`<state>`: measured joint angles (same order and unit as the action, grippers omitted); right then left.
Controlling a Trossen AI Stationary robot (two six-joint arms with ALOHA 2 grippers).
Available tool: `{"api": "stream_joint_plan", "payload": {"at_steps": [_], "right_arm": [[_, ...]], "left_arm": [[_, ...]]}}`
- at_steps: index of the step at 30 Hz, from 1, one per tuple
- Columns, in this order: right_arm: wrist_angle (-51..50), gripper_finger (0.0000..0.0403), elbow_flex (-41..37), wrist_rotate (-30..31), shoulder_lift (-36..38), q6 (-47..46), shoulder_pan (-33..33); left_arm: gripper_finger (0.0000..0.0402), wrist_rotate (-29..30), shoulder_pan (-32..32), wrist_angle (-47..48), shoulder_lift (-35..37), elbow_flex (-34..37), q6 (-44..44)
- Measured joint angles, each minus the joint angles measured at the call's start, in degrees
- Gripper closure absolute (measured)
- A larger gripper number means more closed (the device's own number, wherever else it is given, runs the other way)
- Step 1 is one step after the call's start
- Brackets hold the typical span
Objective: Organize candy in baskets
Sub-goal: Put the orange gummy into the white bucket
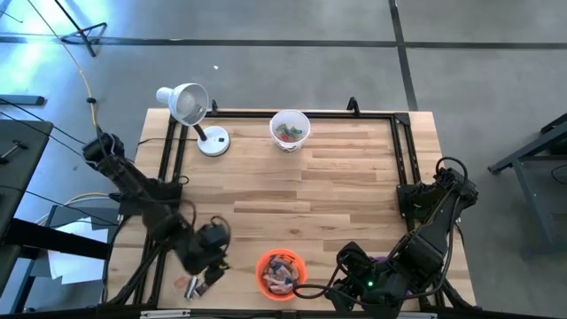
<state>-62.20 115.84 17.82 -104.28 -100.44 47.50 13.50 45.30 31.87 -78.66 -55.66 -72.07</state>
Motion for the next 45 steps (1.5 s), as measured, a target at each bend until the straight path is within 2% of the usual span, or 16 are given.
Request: {"api": "stream_joint_plan", "payload": {"at_steps": [6, 12, 19, 27, 45], "right_arm": [[-0.01, 0.0213, 0.00, -0.01, 0.00, -0.01, -0.01], [-0.02, 0.0213, 0.01, 0.00, 0.01, 0.00, -0.01], [-0.02, 0.0213, 0.01, 0.00, -0.01, -0.02, 0.01], [-0.02, 0.0213, -0.01, 0.00, -0.01, 0.00, 0.00], [-0.02, 0.0213, -0.01, -0.01, -0.01, -0.01, 0.00]], "left_arm": [[0.0211, -0.01, 10.00, 9.70, -1.57, 1.52, -18.53], [0.0211, -3.83, 17.05, 11.50, -1.87, 4.54, -30.67], [0.0211, -4.58, 24.75, 8.83, -1.83, 7.05, -41.77], [0.0211, -3.36, 27.32, 9.05, -3.54, 7.65, -43.25], [0.0211, -8.31, 26.16, 9.46, -7.38, 7.63, -42.72]]}}
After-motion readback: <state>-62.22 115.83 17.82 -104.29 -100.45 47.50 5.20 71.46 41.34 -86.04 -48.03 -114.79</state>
